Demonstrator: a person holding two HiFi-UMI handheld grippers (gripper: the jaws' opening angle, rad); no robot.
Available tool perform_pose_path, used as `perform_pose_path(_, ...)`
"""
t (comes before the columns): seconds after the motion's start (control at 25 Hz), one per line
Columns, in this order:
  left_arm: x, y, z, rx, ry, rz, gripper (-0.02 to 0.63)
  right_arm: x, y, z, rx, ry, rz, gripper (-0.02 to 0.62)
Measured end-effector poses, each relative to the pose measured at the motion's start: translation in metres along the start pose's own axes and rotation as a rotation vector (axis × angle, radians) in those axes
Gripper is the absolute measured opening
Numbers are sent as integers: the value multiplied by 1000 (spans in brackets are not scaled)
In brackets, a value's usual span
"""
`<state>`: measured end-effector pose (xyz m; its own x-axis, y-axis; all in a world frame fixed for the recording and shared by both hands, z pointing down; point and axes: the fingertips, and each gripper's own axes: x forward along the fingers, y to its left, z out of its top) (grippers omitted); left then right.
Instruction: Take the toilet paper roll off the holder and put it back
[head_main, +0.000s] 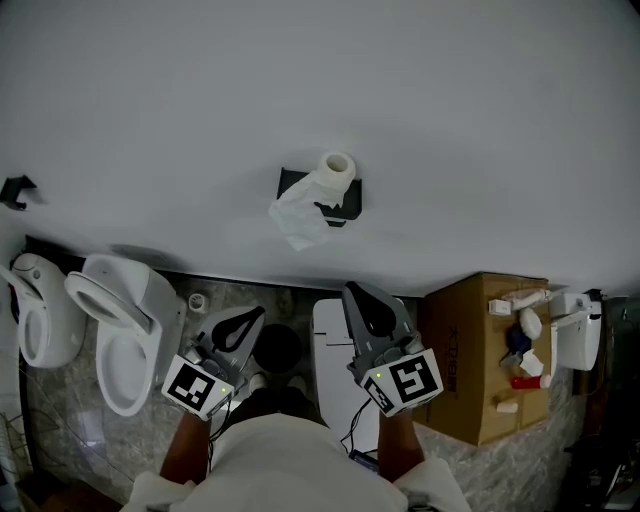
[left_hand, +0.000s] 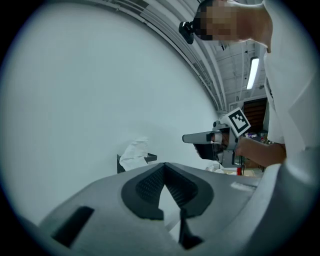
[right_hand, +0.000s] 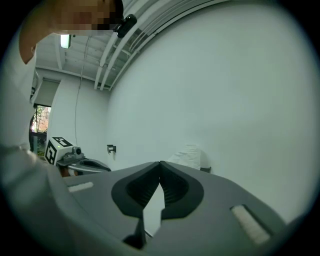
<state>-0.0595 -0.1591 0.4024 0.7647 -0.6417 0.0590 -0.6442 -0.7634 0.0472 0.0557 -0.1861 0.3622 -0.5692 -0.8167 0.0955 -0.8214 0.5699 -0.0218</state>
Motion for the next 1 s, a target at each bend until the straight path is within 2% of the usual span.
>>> perform_pose_path(0.24, -3, -3, 8, 3, -13, -3, -2, -34, 19, 5, -68, -27, -14, 5)
perform_pose_path(0.4, -4, -6, 10, 7, -16, -8, -2, -46, 20, -1, -24, -50, 17, 6)
perform_pose_path(0.56, -5, -9, 14, 6, -23, -5, 0, -50, 25, -4, -45, -49, 29, 5)
perform_pose_path(1.0, -17, -10, 8, 28, -4, 1, -2, -52, 33, 1, -6, -94, 56, 5)
